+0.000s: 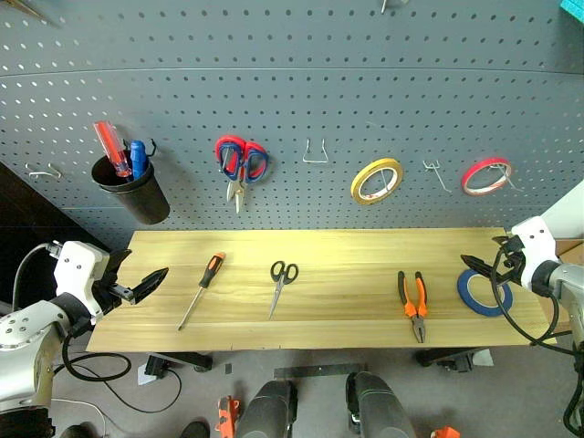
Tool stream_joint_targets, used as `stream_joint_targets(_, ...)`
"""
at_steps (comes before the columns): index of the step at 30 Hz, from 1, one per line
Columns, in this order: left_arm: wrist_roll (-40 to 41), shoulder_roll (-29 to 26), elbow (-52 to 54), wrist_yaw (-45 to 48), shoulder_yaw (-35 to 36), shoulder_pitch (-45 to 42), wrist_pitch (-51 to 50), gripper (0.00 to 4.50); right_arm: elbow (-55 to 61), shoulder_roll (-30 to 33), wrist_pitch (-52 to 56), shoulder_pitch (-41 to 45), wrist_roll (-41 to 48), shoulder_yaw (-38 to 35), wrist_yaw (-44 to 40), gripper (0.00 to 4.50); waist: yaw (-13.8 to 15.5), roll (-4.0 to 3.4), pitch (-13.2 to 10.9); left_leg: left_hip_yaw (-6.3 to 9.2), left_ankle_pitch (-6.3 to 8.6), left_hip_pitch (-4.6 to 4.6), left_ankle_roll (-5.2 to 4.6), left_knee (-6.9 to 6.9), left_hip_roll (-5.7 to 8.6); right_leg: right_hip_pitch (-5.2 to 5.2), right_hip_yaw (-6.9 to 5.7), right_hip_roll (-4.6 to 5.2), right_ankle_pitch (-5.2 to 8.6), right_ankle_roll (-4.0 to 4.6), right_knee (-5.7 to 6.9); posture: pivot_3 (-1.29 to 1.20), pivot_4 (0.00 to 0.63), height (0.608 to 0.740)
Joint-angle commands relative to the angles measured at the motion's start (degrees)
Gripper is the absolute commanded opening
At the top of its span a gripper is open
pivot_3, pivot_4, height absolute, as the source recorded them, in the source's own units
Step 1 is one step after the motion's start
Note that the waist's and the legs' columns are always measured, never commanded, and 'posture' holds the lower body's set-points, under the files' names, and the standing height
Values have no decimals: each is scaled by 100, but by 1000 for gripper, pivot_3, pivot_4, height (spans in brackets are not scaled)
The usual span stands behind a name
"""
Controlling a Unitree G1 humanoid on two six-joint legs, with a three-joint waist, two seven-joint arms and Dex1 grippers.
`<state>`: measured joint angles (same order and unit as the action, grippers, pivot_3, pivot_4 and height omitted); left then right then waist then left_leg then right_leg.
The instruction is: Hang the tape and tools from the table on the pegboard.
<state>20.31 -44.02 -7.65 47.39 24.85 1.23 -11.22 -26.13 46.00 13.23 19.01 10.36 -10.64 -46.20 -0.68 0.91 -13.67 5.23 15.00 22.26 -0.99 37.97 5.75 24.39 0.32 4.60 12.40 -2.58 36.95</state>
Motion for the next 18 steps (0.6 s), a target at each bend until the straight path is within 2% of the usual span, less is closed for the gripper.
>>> stream_joint_targets(1,117,-125,141,121,122,65,-69,4472,176,109,14,6,98,-152,-64,4500,-3,0,0,0,0,0,0,0,0,0,0,0,0,0,0,-25,200,740)
stream_joint_targets(10,228,-163,399,430,45,169,-284,4472,309,130,160,-121,62,-147,-94,4500,-24,0,0,2,1,0,-1,0,0,-1,-1,0,0,0,-1,-31,207,740)
stream_joint_targets(13,226,-69,586,543,-277,45,-405,4472,281,167,335,-76,-20,-49,-104,4500,-27,0,0,4,1,0,-1,0,0,-2,-2,0,0,0,-1,-48,209,740)
stream_joint_targets(18,-230,62,969,714,-1336,-81,-215,4472,330,256,583,6,-257,203,-57,4500,-61,0,0,2,1,-2,-2,2,2,-7,2,2,0,0,-3,-77,214,740)
